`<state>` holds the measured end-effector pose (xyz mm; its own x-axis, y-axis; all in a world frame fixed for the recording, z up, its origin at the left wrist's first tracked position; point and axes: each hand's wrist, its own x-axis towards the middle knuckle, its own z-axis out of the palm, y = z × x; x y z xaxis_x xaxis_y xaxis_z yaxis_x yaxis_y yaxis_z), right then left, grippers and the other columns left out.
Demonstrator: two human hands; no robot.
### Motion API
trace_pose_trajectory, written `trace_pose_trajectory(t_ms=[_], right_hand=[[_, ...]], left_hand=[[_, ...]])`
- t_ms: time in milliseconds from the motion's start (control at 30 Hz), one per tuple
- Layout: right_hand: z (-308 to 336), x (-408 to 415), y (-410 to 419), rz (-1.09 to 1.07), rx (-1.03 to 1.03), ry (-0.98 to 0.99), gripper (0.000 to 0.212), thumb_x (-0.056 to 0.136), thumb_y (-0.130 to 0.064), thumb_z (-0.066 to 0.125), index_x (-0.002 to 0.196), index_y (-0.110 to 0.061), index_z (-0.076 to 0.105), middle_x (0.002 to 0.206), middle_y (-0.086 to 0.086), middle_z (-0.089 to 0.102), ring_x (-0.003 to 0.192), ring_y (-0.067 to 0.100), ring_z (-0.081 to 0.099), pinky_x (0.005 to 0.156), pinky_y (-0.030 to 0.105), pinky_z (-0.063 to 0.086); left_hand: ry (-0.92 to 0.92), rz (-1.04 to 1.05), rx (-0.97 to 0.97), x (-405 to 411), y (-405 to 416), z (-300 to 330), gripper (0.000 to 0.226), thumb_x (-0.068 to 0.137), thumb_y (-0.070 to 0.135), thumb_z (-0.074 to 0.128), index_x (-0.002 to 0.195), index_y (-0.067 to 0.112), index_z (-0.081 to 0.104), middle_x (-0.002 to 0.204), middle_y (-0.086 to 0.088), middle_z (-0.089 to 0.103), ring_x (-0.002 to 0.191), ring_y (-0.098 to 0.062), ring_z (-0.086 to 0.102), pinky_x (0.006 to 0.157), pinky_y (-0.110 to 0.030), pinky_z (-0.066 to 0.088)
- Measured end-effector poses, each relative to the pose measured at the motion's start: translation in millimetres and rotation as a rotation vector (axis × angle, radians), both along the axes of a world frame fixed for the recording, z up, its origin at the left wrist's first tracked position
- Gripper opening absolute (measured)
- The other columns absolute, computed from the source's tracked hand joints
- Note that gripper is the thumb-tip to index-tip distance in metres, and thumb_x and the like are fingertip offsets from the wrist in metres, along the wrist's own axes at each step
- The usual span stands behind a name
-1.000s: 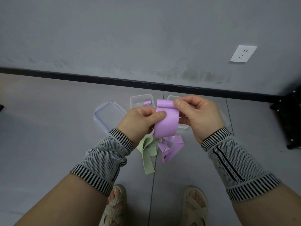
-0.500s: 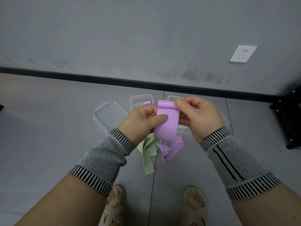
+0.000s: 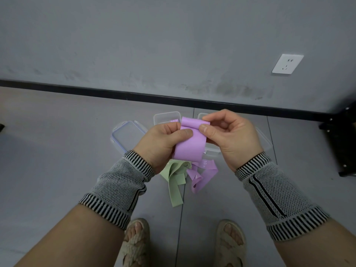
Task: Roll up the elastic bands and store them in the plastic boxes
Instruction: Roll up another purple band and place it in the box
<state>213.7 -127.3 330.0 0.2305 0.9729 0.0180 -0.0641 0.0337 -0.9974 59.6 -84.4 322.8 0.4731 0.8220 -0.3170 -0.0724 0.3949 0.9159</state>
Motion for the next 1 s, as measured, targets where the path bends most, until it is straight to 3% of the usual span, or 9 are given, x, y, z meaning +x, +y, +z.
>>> trace_pose_trajectory(t_ms=[200, 300, 433, 633, 733, 800, 900, 1000], right_hand=[[1.2, -1.8, 0.4, 0.011, 0.030, -0.059, 0.027, 0.075, 0.008, 0.071, 0.076, -0.018, 0.066, 0.084, -0.004, 0.071, 0.076, 0.014, 0.066, 0.076, 0.028, 0.057], [1.5, -1.7, 0.1, 0.019, 0.040, -0.118, 0.029, 0.075, 0.007, 0.071, 0.078, -0.021, 0.066, 0.088, -0.002, 0.070, 0.081, 0.014, 0.066, 0.078, 0.026, 0.057], [0.2, -0.7, 0.2, 0.024, 0.045, -0.144, 0.031, 0.076, 0.008, 0.071, 0.078, -0.023, 0.067, 0.093, 0.000, 0.071, 0.087, 0.018, 0.067, 0.083, 0.034, 0.056], [1.2, -2.5, -0.4, 0.086, 0.036, -0.149, 0.032, 0.077, 0.012, 0.067, 0.080, -0.019, 0.066, 0.091, -0.004, 0.069, 0.088, 0.017, 0.066, 0.086, 0.034, 0.055], [1.6, 2.7, -1.3, 0.216, -0.039, 0.004, 0.033, 0.073, 0.013, 0.067, 0.090, -0.016, 0.065, 0.091, -0.005, 0.070, 0.085, 0.014, 0.067, 0.086, 0.038, 0.056], [1.1, 8.9, -2.1, 0.328, -0.089, 0.051, 0.043, 0.069, 0.006, 0.069, 0.102, -0.021, 0.063, 0.100, -0.002, 0.066, 0.082, 0.014, 0.066, 0.084, 0.037, 0.056], [2.5, 11.5, -4.5, 0.510, -0.111, -0.136, 0.065, 0.070, 0.003, 0.073, 0.118, -0.037, 0.055, 0.109, -0.003, 0.057, 0.079, 0.009, 0.063, 0.078, 0.031, 0.056], [4.6, 5.1, -6.6, 0.613, -0.120, -0.311, 0.072, 0.072, 0.003, 0.075, 0.125, -0.040, 0.050, 0.110, -0.005, 0.054, 0.078, 0.007, 0.060, 0.076, 0.030, 0.056]], left_hand=[[-0.009, -0.008, 0.006, -2.6, 1.3, 2.7, 0.028, 0.082, 0.011, 0.061, 0.107, 0.000, 0.064, 0.113, -0.026, 0.063, 0.094, -0.028, 0.063, 0.076, -0.035, 0.056], [0.017, -0.005, 0.021, -3.1, 1.8, 2.4, 0.037, 0.076, 0.014, 0.064, 0.109, -0.002, 0.064, 0.115, -0.027, 0.063, 0.099, -0.032, 0.062, 0.088, -0.046, 0.051], [0.058, -0.012, 0.020, -3.9, 1.3, 4.2, 0.044, 0.076, 0.022, 0.062, 0.114, -0.001, 0.064, 0.118, -0.026, 0.061, 0.100, -0.032, 0.061, 0.094, -0.053, 0.045], [0.089, 0.047, 0.070, -1.2, 0.5, 7.0, 0.030, 0.078, 0.028, 0.063, 0.097, 0.007, 0.073, 0.101, -0.014, 0.071, 0.085, -0.022, 0.066, 0.074, -0.037, 0.056], [0.128, 0.088, 0.061, -5.3, 5.0, 5.9, 0.031, 0.080, 0.022, 0.066, 0.102, -0.001, 0.068, 0.096, -0.018, 0.068, 0.081, -0.024, 0.061, 0.065, -0.030, 0.051], [0.152, 0.045, 0.028, -9.9, 7.2, 5.8, 0.034, 0.071, 0.022, 0.064, 0.094, -0.003, 0.067, 0.088, -0.020, 0.068, 0.076, -0.025, 0.061, 0.065, -0.031, 0.049], [0.177, -0.111, -0.032, -13.4, 4.3, 12.4, 0.019, 0.064, 0.016, 0.059, 0.075, 0.002, 0.063, 0.065, -0.012, 0.064, 0.054, -0.020, 0.060, 0.044, -0.022, 0.045], [0.230, -0.221, -0.044, -16.1, 3.3, 9.2, 0.018, 0.056, 0.016, 0.066, 0.069, 0.004, 0.066, 0.072, -0.017, 0.063, 0.057, -0.024, 0.059, 0.044, -0.022, 0.045]])
